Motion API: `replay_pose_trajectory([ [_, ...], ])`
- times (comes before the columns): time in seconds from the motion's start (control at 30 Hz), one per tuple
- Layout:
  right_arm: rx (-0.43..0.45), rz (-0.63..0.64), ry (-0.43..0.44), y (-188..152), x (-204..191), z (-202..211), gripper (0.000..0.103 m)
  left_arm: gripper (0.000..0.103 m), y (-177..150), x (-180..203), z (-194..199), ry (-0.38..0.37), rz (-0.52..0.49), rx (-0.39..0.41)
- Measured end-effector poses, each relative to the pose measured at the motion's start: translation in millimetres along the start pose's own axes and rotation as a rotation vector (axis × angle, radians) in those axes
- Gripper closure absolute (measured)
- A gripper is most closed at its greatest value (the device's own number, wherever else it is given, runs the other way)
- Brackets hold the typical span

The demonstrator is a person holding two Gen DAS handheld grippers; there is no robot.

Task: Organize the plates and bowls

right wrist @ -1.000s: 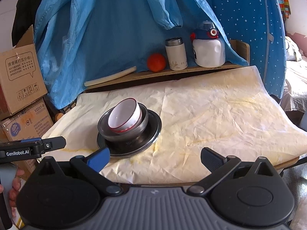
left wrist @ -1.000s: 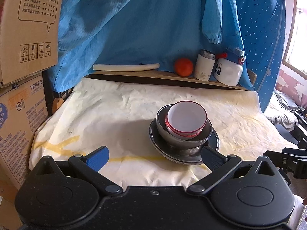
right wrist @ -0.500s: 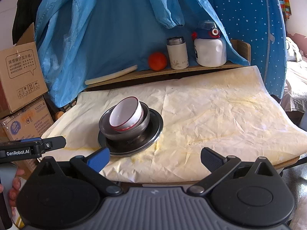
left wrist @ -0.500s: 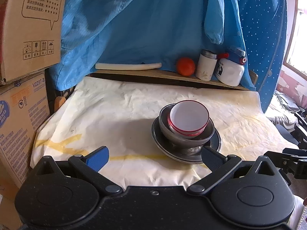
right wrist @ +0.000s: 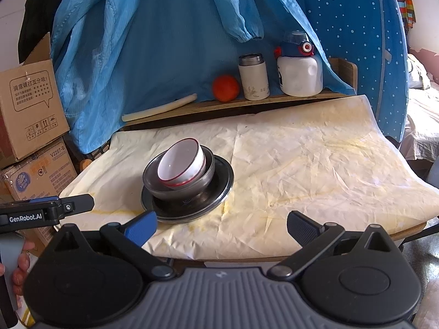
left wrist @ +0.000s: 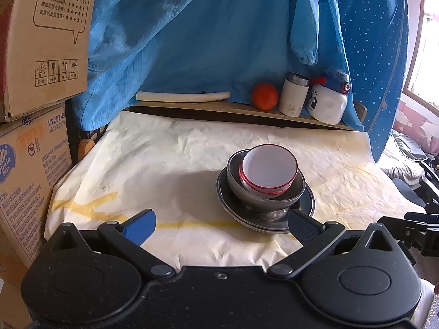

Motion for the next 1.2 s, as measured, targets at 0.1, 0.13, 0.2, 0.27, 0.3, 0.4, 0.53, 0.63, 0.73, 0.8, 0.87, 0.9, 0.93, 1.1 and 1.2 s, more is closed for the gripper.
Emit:
replay_pose_trajectory([
  [0.1,0.000,0.001,0.000,0,0,0,0.000,0.001,0,-1,0,0.001,0.000,0.001],
  [0.13,0.000,0.001,0.001,0,0,0,0.000,0.001,0,-1,0,0.001,0.001,0.001],
  [0.2,0.000,0.003,0.002,1,-1,1,0.000,0.001,1,-2,1,0.002,0.002,0.003],
  [0.27,0.000,0.005,0.003,2,-2,1,0.000,0.001,1,-2,2,0.003,0.004,0.003],
  [0.3,0.000,0.007,0.003,2,-2,1,0.000,0.001,1,-3,2,0.003,0.004,0.004],
  [0.4,-0.001,0.012,0.007,4,-4,0,0.000,0.001,1,-4,2,0.006,0.009,0.005],
  [0.53,-0.001,0.013,0.007,3,-5,0,0.000,0.001,2,-7,2,0.008,0.013,0.006],
  [0.63,-0.002,0.017,0.008,4,-7,-1,0.000,0.001,2,-8,3,0.008,0.014,0.006],
  [0.73,-0.002,0.017,0.008,4,-8,-2,0.000,0.001,2,-8,3,0.007,0.013,0.007],
  [0.8,-0.002,0.017,0.008,4,-8,-2,0.000,0.001,2,-8,3,0.007,0.013,0.007],
  [0.87,-0.001,0.018,0.007,3,-8,-2,0.000,0.001,2,-9,3,0.006,0.013,0.008],
  [0.9,-0.001,0.019,0.008,3,-8,-1,0.000,0.001,2,-9,3,0.008,0.014,0.009],
  [0.93,-0.001,0.022,0.010,4,-10,-2,0.000,0.001,2,-10,3,0.008,0.016,0.009],
  [1.1,0.001,0.026,0.010,5,-12,-3,0.000,0.001,3,-11,5,0.011,0.020,0.016],
  [1.2,0.000,0.027,0.011,5,-12,-3,0.000,0.001,3,-11,5,0.013,0.020,0.015],
])
Point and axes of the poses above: each gripper's, at about its wrist camera, not at the fingertips, and z roughly against the way its jaws point, x to its right, y to its top, the point moved 5 cm from there along -z, roughly the way its jaws point, and after that the axes turned 1 degree about z, right-handed, at the moved point
